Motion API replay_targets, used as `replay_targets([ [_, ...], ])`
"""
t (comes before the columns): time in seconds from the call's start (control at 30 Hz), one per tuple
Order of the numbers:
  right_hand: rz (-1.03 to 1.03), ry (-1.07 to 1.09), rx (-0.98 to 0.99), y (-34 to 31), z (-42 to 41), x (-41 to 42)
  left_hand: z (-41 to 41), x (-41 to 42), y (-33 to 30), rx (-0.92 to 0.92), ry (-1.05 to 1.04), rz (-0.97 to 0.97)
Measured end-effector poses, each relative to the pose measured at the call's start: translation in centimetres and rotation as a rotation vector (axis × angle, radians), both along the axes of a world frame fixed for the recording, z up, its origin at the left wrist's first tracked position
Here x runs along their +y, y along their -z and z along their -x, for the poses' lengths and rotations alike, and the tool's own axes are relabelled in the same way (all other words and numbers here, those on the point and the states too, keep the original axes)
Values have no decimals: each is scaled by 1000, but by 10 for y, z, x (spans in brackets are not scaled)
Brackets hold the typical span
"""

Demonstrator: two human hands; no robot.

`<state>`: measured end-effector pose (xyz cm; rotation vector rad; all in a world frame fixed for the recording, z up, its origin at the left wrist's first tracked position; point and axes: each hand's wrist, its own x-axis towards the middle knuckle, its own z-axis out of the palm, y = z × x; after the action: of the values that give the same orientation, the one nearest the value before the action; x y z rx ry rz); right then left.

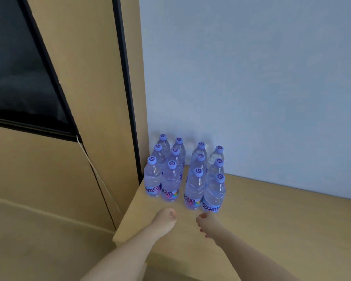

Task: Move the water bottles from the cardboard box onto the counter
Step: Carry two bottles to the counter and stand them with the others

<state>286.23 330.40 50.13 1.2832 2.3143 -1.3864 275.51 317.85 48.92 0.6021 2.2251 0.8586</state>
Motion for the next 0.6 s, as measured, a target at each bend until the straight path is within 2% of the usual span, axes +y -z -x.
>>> replay_targets([
  [0.27, -106, -359, -14, -23, 38, -88, 11, -126, -7, 75, -159, 110],
  [0.43, -203, -601, 39, -15, 95, -174, 44, -231, -6, 123, -370, 168],
  [0.6, -207, -888, 33, -13, 165, -272, 81, -349, -5, 156, -517, 284],
])
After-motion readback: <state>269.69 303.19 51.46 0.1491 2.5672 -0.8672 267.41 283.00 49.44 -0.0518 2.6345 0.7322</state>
